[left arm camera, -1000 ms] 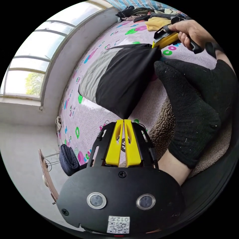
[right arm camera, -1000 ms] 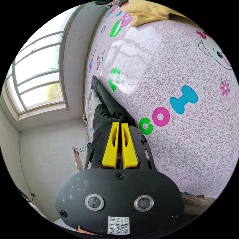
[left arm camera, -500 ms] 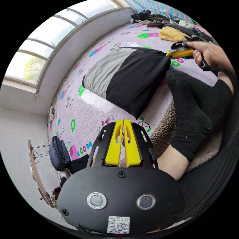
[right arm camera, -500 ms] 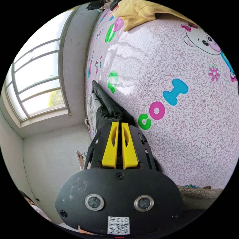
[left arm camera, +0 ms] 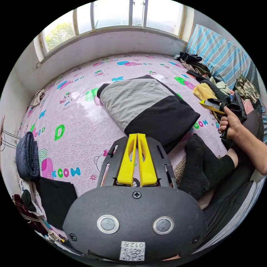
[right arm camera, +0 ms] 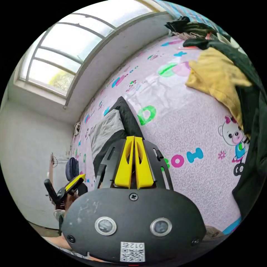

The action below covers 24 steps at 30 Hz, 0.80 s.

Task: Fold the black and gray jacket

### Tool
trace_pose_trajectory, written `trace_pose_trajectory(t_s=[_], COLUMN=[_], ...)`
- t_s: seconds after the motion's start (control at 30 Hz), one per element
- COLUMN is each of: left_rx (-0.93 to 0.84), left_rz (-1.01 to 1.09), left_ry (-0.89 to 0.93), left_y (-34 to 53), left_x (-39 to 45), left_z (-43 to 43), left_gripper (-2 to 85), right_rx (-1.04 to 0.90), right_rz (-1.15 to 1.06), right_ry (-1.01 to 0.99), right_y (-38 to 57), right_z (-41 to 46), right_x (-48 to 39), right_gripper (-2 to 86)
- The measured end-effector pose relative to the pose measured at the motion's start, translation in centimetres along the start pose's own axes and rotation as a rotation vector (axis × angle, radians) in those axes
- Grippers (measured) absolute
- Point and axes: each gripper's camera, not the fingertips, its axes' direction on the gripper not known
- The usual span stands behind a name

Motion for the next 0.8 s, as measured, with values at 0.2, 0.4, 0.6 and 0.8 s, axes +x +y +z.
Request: trace_pose_trajectory(t_s=[0.2,0.4,0.6,0.8], left_rx=[0.035,0.036,0.045,0.094], left_rz=[0.011,0.073,-0.014,-0.077], left_ry=[0.075,0.105,0.118,0.079], left_y=[-4.7,-8.2,-12.7,-19.2], left_x=[-3.1,-4.4,-10.6,-17.0], left_z=[-0.2,-1.0,-1.6,-2.7], left_gripper=[0.7,0.6,0.6,0.6], right_rx=[-0.109,-0.281,-0.414,-0.316], right_rz=[-0.247,-0.187,-0.211,-0.248], right_ry=[-0.039,-0.159,-0.167,-0.279], right_y=[-5.8,-15.1,-18.0,-16.6], right_z=[5.6,14.8,20.0,17.1], right_x=[-3.7,2.2,8.4,16.4], right_gripper=[8.4,12.2,7.5,-0.4])
